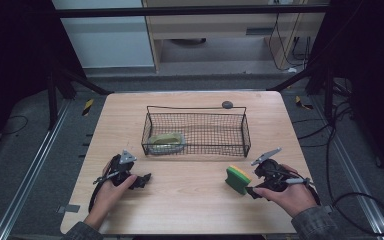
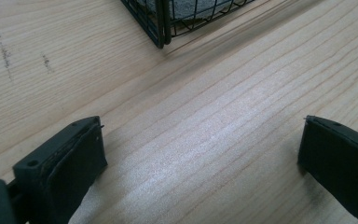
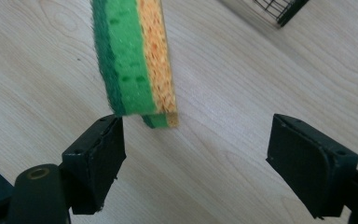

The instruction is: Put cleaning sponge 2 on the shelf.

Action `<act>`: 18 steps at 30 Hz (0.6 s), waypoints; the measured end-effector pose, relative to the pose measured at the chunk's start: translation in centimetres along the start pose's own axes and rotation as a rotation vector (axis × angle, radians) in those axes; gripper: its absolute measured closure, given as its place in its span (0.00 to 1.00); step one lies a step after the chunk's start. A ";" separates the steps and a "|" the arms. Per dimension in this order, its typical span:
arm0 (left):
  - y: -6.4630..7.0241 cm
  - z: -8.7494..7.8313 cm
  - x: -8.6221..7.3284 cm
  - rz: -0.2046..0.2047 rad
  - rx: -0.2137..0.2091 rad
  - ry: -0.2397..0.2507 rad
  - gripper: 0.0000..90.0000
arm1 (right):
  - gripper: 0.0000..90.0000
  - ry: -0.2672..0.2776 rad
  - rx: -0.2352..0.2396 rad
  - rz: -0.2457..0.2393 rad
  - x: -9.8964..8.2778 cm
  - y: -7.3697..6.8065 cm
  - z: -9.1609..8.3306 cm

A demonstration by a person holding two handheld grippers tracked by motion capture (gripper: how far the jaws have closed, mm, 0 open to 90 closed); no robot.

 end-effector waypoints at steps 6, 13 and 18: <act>0.0 0.0 0.0 0.003 -0.001 0.006 0.00 | 0.24 -0.008 -0.003 -0.045 1.2 -0.5 -0.4; 0.0 0.0 -0.1 0.002 -0.001 0.014 0.00 | 0.24 -0.012 0.004 -0.061 2.2 -0.5 -0.3; 0.0 0.0 -0.1 0.003 -0.002 0.015 0.00 | 0.24 -0.012 0.014 -0.069 2.8 -0.9 -0.1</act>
Point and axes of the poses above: each handheld gripper's, and its own axes: z roughly forward along the jaws, x roughly out of its top, y roughly to its right, the point moved 8 cm from there along z, roughly forward along the jaws, and after that the axes turned 1 degree about -y, right-handed, at the moved point
